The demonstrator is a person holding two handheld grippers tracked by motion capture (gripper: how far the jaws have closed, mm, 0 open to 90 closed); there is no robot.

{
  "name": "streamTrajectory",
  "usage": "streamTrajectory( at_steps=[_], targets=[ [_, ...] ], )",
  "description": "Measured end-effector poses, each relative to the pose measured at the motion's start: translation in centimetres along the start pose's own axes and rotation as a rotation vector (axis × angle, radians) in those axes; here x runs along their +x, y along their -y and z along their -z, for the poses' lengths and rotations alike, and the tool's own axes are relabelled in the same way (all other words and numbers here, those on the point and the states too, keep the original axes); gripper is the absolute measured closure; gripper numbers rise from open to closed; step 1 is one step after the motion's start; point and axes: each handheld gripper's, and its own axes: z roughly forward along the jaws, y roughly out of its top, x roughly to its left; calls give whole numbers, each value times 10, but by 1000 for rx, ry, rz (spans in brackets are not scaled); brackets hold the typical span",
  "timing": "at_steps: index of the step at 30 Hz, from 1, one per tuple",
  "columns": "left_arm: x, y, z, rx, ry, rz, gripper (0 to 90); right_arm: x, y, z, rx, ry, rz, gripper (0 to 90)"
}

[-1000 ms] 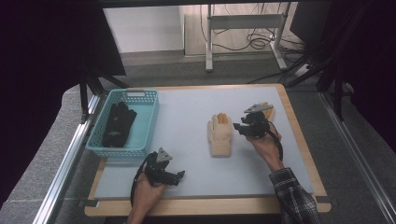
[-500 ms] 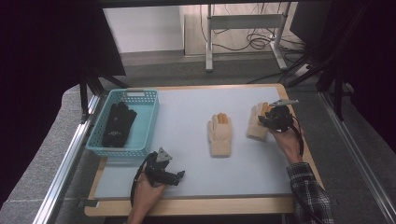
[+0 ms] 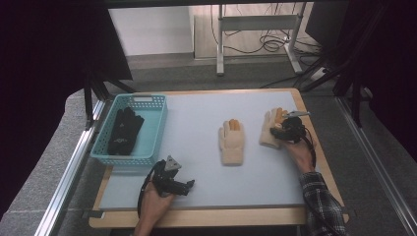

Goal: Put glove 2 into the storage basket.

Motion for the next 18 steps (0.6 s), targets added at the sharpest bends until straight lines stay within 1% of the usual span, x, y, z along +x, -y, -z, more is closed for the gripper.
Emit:
streamTrajectory(
  at_steps=[1, 2, 3, 4, 6, 8, 9, 13, 15, 18],
  targets=[
    [0, 0, 0, 0, 0, 0, 24, 0, 0, 0, 0, 0, 0, 467],
    [0, 0, 0, 0, 0, 0, 23, 0, 0, 0, -5, 8, -20, 529],
    [0, 0, 0, 0, 0, 0, 24, 0, 0, 0, -5, 8, -20, 529],
    [0, 0, 0, 3, 0, -3, 24, 2, -1, 1, 1, 16, -25, 557],
    [0, 0, 0, 3, 0, -3, 24, 3, -2, 4, 2, 21, -23, 573],
    [0, 0, 0, 3, 0, -3, 24, 4, -2, 6, -1, 19, -24, 576],
    [0, 0, 0, 3, 0, -3, 24, 4, -3, 11, -14, 12, -32, 577],
    [0, 0, 0, 1, 0, 0, 23, 8, -8, 21, -35, -2, -36, 578],
    [0, 0, 0, 1, 0, 0, 24, 12, -11, 27, -47, -17, -36, 578],
    [0, 0, 0, 0, 0, 0, 24, 21, -17, 36, -64, -38, -14, 578]
  ],
)
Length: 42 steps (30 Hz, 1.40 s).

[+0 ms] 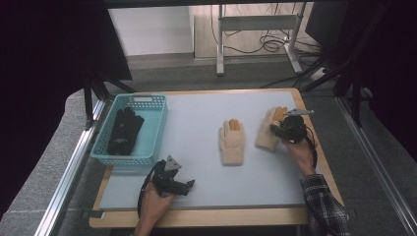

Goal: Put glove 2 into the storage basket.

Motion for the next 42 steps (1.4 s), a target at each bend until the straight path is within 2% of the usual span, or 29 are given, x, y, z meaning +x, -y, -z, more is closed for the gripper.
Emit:
streamTrajectory(
  at_steps=[3, 8, 10, 11, 12, 14, 19, 24, 27, 32, 34, 36, 38, 42],
  targets=[
    [0, 0, 0, 0, 0, 0, 24, 12, -7, 8, -19, -21, 25, 579],
    [0, 0, 0, 0, 0, 0, 24, 35, -21, 22, -55, -86, 70, 579],
    [0, 0, 0, 1, 0, -1, 24, 41, -24, 25, -60, -98, 80, 578],
    [0, 0, 0, 3, 0, -3, 24, 53, -30, 28, -65, -132, 103, 579],
    [0, 0, 0, 3, 0, -2, 24, 53, -30, 28, -65, -132, 103, 579],
    [0, 0, 0, 0, 0, 0, 23, 64, -34, 28, -70, -175, 113, 578],
    [0, 0, 0, 2, 0, -2, 24, 91, -38, 21, -58, -256, 159, 578],
    [0, 0, 0, 0, 0, 1, 24, 110, -31, -1, -6, -310, 200, 577],
    [0, 0, 0, 0, 0, 1, 24, 113, -28, -8, 10, -318, 207, 576],
    [0, 0, 0, -1, 0, 1, 24, 116, -20, -29, 60, -299, 238, 540],
    [0, 0, 0, -1, 0, 1, 24, 113, -17, -34, 63, -309, 224, 501],
    [0, 0, 0, -1, 0, 1, 24, 111, -17, -32, 55, -319, 206, 439],
    [0, 0, 0, 0, 0, 1, 24, 108, -19, -24, 39, -299, 221, 409],
    [0, 0, 0, 0, -1, 0, 24, 97, -21, -5, 12, -290, 203, 428]
  ],
)
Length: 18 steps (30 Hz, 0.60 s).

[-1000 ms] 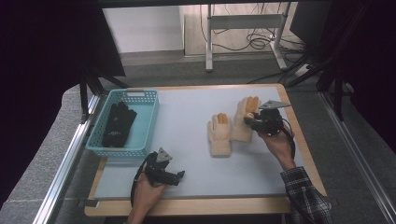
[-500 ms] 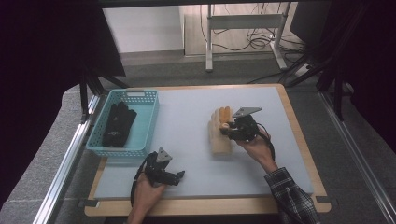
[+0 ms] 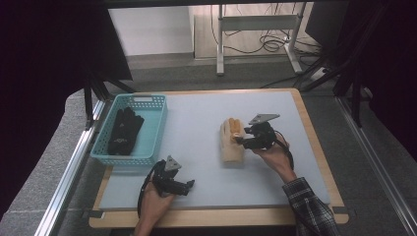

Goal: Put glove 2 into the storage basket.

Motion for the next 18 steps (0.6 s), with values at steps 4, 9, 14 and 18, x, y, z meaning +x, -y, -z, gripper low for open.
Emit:
streamTrajectory(
  at_steps=[4, 9, 14, 18],
  targets=[
    [0, 0, 0, 0, 0, 0, 24, -3, 13, 12, 32, 3, -11, 620],
    [0, 0, 0, -1, 0, 0, 24, 1, 38, 12, 66, -46, -30, 820],
    [0, 0, 0, -2, -1, 1, 24, 11, 52, 2, 91, -79, -22, 849],
    [0, 0, 0, -1, -2, 0, 24, 18, 55, -6, 97, -90, -14, 851]
  ],
)
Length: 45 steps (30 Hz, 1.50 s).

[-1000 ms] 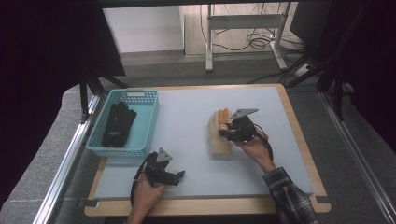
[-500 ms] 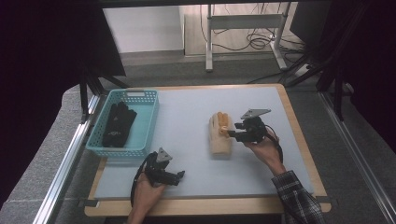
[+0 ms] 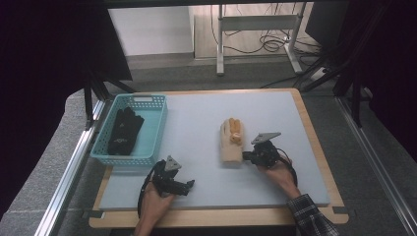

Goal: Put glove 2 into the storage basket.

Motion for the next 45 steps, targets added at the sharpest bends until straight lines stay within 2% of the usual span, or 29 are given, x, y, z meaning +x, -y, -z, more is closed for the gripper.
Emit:
streamTrajectory(
  at_steps=[9, 15, 20, 25, 32, 39, 45],
  targets=[
    [0, 0, 0, 1, -1, 1, 23, 20, -10, -15, -14, -39, 24, 839],
    [0, 0, 0, 1, -1, 1, 24, 34, -20, -29, -15, -34, 56, 822],
    [0, 0, 0, -1, -1, 2, 23, 35, -20, -30, -18, -35, 52, 809],
    [0, 0, 0, 1, 0, 0, 23, 34, -19, -22, -34, -17, 59, 748],
    [0, 0, 0, 4, 0, 0, 24, 29, -15, -1, -63, 41, 52, 577],
    [0, 0, 0, 4, 1, 2, 25, 22, -1, 24, -71, 92, 29, 379],
    [0, 0, 0, 3, 3, 3, 25, 13, 17, 42, -73, 129, -10, 267]
  ],
)
